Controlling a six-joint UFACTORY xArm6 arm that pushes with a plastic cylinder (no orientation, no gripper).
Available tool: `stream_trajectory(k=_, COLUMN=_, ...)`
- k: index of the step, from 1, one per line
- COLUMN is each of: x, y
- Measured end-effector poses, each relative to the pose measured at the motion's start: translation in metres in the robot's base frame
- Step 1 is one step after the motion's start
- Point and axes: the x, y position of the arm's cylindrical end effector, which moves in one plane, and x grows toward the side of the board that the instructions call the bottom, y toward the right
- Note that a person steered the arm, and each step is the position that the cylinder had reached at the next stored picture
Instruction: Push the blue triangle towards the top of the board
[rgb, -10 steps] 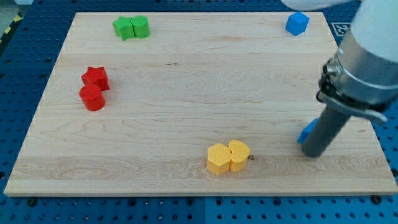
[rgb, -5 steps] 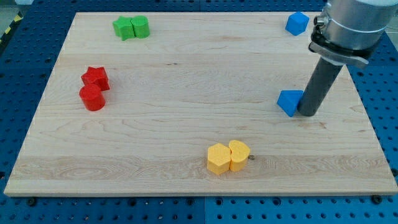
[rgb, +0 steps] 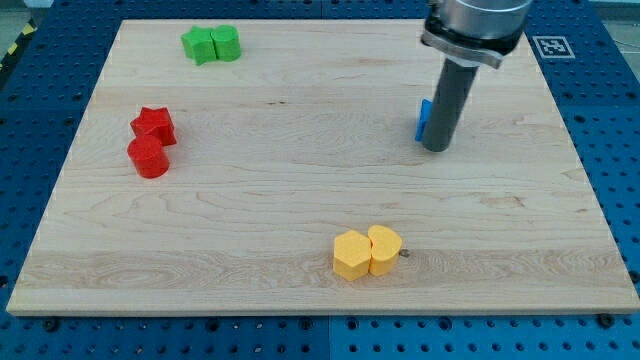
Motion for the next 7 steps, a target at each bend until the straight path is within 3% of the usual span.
stream_trajectory(k=3, x=-0.057, y=-0.004)
stream_trajectory(k=6, x=-0.055, y=0.032)
stream_trajectory(k=7, x=-0.03, y=0.05)
